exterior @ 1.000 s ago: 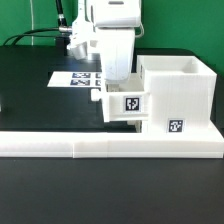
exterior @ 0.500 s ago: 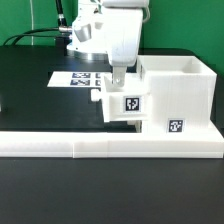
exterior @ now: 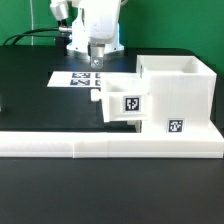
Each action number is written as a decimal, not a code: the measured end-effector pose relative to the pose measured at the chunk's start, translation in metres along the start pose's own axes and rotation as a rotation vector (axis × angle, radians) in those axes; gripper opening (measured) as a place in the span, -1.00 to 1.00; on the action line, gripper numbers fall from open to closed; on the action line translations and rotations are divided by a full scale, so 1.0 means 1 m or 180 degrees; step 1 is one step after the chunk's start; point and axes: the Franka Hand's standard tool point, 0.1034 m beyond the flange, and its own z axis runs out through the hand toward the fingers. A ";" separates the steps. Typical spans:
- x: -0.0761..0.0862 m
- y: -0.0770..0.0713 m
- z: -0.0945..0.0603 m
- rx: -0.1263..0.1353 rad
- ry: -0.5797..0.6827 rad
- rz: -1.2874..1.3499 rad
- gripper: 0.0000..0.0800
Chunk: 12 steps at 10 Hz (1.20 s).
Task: Assemble drawer
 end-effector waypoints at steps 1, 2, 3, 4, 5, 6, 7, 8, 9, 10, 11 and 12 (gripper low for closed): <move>-0.002 -0.001 0.001 0.0007 0.0027 -0.0042 0.62; -0.004 -0.001 0.001 0.0010 0.0031 -0.0046 0.62; -0.010 -0.002 0.004 0.0025 0.0090 -0.0156 0.62; -0.020 -0.003 0.011 0.0053 0.0230 -0.0211 0.62; -0.030 -0.002 0.016 0.0086 0.0367 -0.0230 0.62; -0.039 -0.002 0.021 0.0127 0.0474 -0.0283 0.62; -0.045 -0.004 0.026 0.0173 0.0622 -0.0283 0.62; -0.048 -0.005 0.032 0.0210 0.0699 -0.0261 0.62; -0.048 -0.007 0.038 0.0255 0.0738 -0.0187 0.62; -0.040 -0.007 0.041 0.0280 0.0748 -0.0134 0.62; -0.032 -0.006 0.043 0.0285 0.0760 -0.0123 0.62; -0.022 -0.004 0.043 0.0304 0.0770 -0.0048 0.62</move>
Offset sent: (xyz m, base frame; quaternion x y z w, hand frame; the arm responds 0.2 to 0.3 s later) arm 0.0052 -0.0099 -0.0120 0.0196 0.1493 -0.0503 0.9873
